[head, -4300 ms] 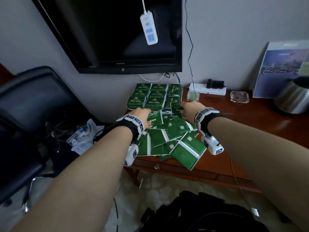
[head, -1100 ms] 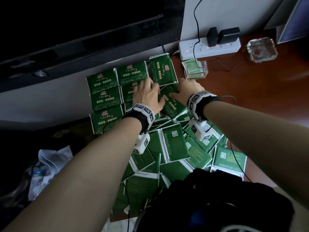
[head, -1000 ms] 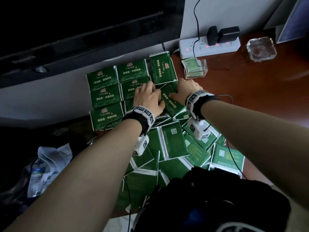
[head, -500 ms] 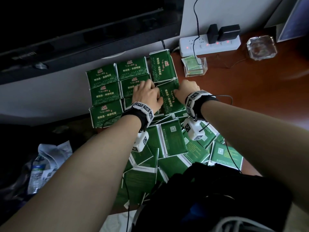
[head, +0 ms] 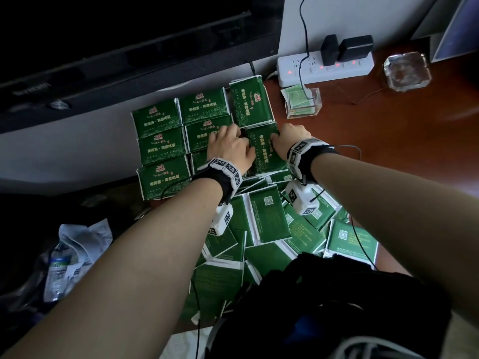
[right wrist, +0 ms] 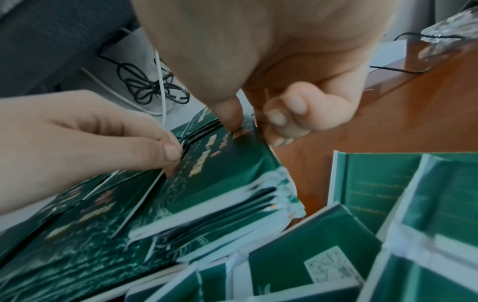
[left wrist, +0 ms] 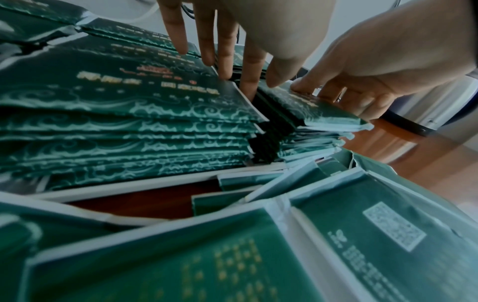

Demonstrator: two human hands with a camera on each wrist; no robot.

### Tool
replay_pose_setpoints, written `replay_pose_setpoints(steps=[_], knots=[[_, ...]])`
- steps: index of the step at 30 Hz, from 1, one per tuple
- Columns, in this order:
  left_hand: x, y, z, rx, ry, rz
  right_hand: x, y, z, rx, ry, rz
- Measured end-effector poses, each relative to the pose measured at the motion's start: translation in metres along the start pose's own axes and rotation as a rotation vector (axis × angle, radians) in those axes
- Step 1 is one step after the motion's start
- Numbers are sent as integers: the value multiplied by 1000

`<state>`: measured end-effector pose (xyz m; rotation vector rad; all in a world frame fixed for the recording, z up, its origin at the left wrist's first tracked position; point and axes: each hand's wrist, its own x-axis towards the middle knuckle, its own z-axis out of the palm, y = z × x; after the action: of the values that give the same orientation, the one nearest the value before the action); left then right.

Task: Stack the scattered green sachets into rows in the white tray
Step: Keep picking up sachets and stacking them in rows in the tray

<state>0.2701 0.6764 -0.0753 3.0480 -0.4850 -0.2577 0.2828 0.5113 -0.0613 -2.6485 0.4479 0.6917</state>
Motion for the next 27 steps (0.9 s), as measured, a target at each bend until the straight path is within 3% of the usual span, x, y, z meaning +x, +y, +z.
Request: replay_pose_setpoints(steps=[8, 12, 17, 27], knots=[[3, -3, 0, -23, 67, 7, 6, -2, 0, -48, 28, -46], [13, -8, -8, -119, 130, -128, 9, -5, -5, -61, 84, -64], [34, -15, -16, -207, 12, -272, 20, -12, -17, -98, 80, -140], [60, -15, -13, -60, -62, -187, 39, -17, -19, -124, 19, -208]])
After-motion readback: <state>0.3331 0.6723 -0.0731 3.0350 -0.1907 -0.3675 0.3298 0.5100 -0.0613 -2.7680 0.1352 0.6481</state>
